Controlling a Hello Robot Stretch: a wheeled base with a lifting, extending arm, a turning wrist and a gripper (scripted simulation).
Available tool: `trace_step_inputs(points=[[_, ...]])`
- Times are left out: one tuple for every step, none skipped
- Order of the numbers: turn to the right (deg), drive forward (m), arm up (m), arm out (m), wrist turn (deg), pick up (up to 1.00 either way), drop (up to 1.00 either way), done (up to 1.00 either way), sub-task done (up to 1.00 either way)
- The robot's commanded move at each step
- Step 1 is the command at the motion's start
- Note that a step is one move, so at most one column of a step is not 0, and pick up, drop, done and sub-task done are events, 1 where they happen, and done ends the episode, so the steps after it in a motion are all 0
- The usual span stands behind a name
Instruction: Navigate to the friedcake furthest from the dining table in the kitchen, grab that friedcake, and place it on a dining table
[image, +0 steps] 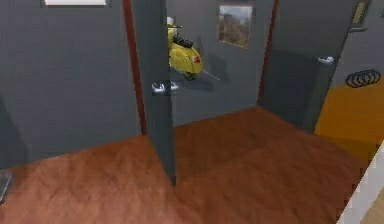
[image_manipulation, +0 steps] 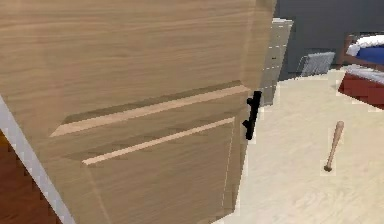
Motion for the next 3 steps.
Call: trace_step_inputs(points=[[0.0, 0.45, 0.0, 0.0, 0.0, 0.0, 0.0, 0.0, 0.0], [21.0, 0.0, 0.0, 0.0, 0.0, 0.0, 0.0, 0.0, 0.0], [3.0, 0.0, 0.0, 0.0, 0.0, 0.0, 0.0, 0.0, 0.0]])
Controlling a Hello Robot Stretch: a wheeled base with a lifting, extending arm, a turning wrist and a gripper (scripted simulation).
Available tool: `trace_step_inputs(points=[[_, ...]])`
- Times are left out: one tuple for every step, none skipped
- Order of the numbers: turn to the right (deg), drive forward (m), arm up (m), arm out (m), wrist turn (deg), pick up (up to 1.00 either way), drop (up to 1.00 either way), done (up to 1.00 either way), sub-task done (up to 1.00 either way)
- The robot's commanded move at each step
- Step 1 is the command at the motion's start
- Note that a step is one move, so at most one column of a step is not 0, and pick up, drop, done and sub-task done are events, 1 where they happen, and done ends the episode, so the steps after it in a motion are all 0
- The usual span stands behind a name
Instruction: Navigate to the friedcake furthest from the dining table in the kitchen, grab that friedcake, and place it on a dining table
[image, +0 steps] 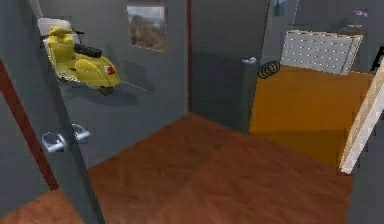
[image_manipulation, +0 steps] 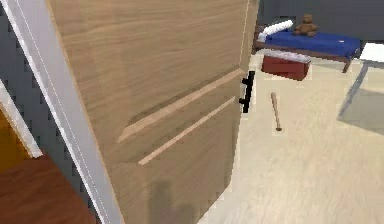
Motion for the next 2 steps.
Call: trace_step_inputs(points=[[0.0, 0.9, 0.0, 0.0, 0.0, 0.0, 0.0, 0.0, 0.0], [-36.0, 0.0, 0.0, 0.0, 0.0, 0.0, 0.0, 0.0, 0.0]])
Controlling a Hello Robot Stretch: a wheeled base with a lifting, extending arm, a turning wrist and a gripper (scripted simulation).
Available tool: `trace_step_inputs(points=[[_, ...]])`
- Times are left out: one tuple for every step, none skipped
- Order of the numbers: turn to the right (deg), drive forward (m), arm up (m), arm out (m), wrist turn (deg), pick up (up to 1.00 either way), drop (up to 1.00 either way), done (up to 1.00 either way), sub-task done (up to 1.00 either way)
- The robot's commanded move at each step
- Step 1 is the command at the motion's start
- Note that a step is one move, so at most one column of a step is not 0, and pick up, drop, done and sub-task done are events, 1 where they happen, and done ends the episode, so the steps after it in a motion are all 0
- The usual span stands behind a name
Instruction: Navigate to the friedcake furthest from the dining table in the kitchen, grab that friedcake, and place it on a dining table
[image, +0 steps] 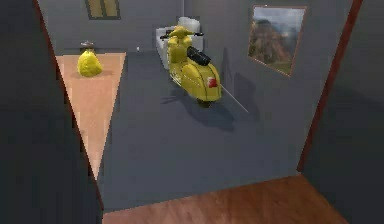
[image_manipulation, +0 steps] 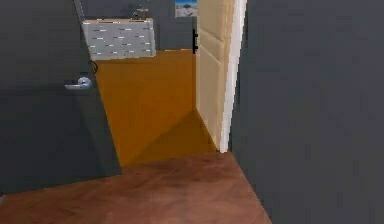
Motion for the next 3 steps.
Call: trace_step_inputs(points=[[0.0, 0.65, 0.0, 0.0, 0.0, 0.0, 0.0, 0.0, 0.0], [-27.0, 0.0, 0.0, 0.0, 0.0, 0.0, 0.0, 0.0, 0.0], [-3.0, 0.0, 0.0, 0.0, 0.0, 0.0, 0.0, 0.0, 0.0]])
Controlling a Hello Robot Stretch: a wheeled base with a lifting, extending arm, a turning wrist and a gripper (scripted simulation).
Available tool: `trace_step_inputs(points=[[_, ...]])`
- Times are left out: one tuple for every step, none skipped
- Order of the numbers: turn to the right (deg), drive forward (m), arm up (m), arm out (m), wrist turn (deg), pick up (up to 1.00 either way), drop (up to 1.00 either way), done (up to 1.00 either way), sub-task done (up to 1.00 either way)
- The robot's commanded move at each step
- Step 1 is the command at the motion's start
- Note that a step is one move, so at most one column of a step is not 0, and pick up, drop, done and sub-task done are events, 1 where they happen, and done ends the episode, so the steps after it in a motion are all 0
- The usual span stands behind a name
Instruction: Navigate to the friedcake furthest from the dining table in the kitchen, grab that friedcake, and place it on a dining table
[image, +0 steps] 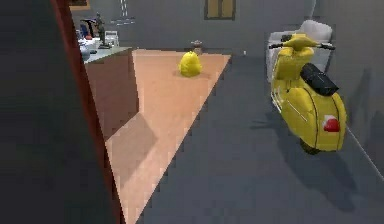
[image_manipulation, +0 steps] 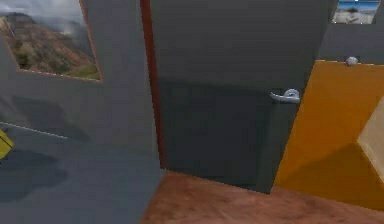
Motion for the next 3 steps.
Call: trace_step_inputs(points=[[0.0, 0.95, 0.0, 0.0, 0.0, 0.0, 0.0, 0.0, 0.0], [-18.0, 0.0, 0.0, 0.0, 0.0, 0.0, 0.0, 0.0, 0.0], [0.0, 0.95, 0.0, 0.0, 0.0, 0.0, 0.0, 0.0, 0.0]])
